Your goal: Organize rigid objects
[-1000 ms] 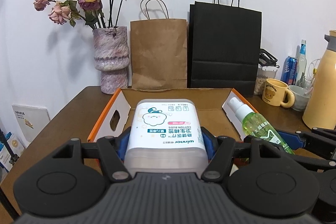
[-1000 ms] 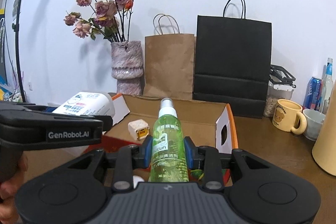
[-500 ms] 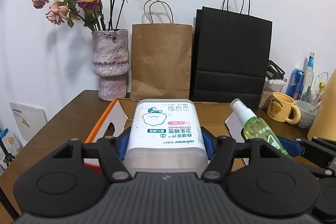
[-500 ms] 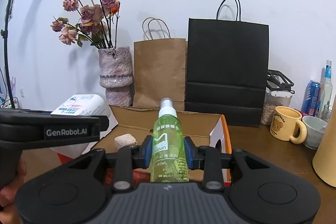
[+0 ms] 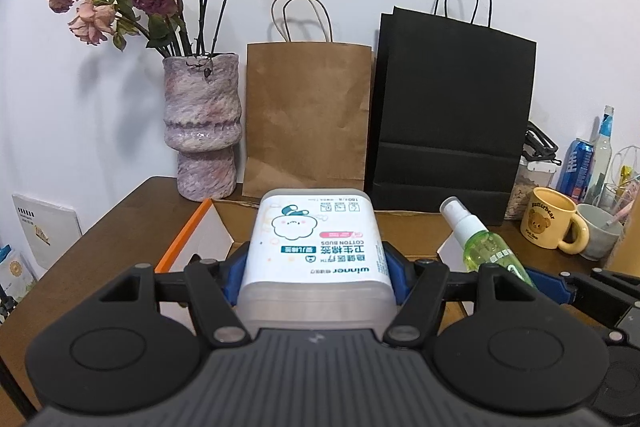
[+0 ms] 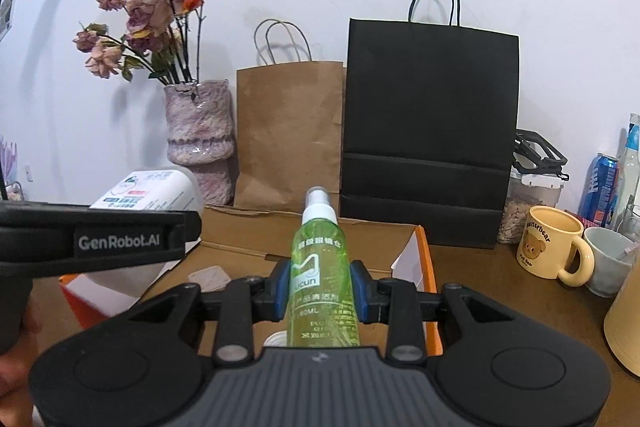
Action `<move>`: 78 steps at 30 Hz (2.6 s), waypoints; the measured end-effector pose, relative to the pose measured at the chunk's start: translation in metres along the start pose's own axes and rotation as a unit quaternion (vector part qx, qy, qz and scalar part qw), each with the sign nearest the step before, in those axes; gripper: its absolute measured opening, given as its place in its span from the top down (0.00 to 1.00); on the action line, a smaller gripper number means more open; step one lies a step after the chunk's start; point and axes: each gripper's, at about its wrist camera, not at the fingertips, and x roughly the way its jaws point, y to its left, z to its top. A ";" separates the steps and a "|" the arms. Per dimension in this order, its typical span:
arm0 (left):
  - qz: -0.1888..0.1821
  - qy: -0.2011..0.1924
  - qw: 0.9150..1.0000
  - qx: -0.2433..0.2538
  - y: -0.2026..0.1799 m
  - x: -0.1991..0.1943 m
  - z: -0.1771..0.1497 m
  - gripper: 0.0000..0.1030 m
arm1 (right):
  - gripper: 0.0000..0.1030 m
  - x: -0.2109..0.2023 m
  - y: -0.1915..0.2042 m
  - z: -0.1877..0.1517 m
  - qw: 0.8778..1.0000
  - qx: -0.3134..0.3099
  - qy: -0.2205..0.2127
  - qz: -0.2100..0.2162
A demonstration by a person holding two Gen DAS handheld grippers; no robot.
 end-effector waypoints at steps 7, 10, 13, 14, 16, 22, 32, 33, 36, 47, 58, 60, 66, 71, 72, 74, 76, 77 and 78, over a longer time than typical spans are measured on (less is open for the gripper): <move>0.007 0.006 1.000 0.005 -0.002 0.020 0.003 0.35 | 0.71 0.019 -0.005 0.006 1.000 -0.003 0.011 -0.005; 0.011 0.008 1.000 0.006 -0.002 0.027 0.004 0.35 | 0.71 0.027 -0.006 0.007 1.000 -0.005 0.016 -0.007; 0.015 0.011 1.000 0.008 -0.001 0.036 0.005 0.35 | 0.71 0.034 -0.007 0.007 1.000 -0.008 0.021 -0.007; 0.017 0.013 1.000 0.009 -0.001 0.040 0.005 0.35 | 0.71 0.036 -0.007 0.007 1.000 -0.008 0.022 -0.007; 0.019 0.017 1.000 0.011 -0.001 0.045 0.004 0.35 | 0.71 0.041 -0.007 0.007 1.000 -0.010 0.025 -0.007; 0.026 0.026 0.999 0.017 0.000 0.059 0.002 0.35 | 0.71 0.050 -0.010 0.006 0.999 -0.010 0.035 -0.006; 0.035 0.041 0.998 0.025 0.002 0.072 -0.002 0.35 | 0.71 0.061 -0.012 0.000 0.999 -0.012 0.050 -0.004; 0.034 0.041 0.998 0.026 0.002 0.072 -0.003 0.35 | 0.71 0.061 -0.011 0.000 0.999 -0.013 0.051 -0.005; 0.037 0.044 0.998 0.027 0.002 0.073 -0.002 0.35 | 0.70 0.062 -0.012 0.000 0.998 -0.014 0.055 -0.008; 0.058 0.028 0.998 0.021 0.006 0.067 0.002 0.00 | 0.05 0.057 -0.017 0.002 0.999 -0.006 0.037 -0.026; 0.066 0.030 0.997 0.013 0.009 0.069 0.003 0.00 | 0.00 0.058 -0.016 0.002 0.999 -0.009 0.040 -0.026; 0.065 0.029 0.997 0.013 0.009 0.068 0.003 0.00 | 0.00 0.057 -0.015 0.002 0.999 -0.010 0.040 -0.025; 0.062 0.026 0.998 0.014 0.009 0.066 0.003 0.00 | 0.00 0.056 -0.015 0.003 0.999 -0.011 0.038 -0.024; 0.060 0.026 0.998 0.014 0.009 0.065 0.004 0.00 | 0.00 0.054 -0.015 0.003 0.999 -0.011 0.037 -0.021; 0.060 0.026 0.998 0.014 0.009 0.064 0.004 0.00 | 0.00 0.053 -0.015 0.003 0.999 -0.011 0.037 -0.020; 0.058 0.025 0.998 0.014 0.009 0.062 0.004 0.00 | 0.00 0.051 -0.015 0.004 0.999 -0.013 0.037 -0.019; 0.057 0.025 0.998 0.013 0.009 0.060 0.004 0.00 | 0.00 0.049 -0.014 0.004 0.999 -0.014 0.035 -0.017; 0.057 0.025 0.998 0.013 0.010 0.059 0.004 0.00 | 0.00 0.047 -0.014 0.004 0.999 -0.014 0.035 -0.016; 0.057 0.025 0.998 0.012 0.010 0.058 0.004 0.00 | 0.00 0.046 -0.014 0.005 0.999 -0.015 0.034 -0.015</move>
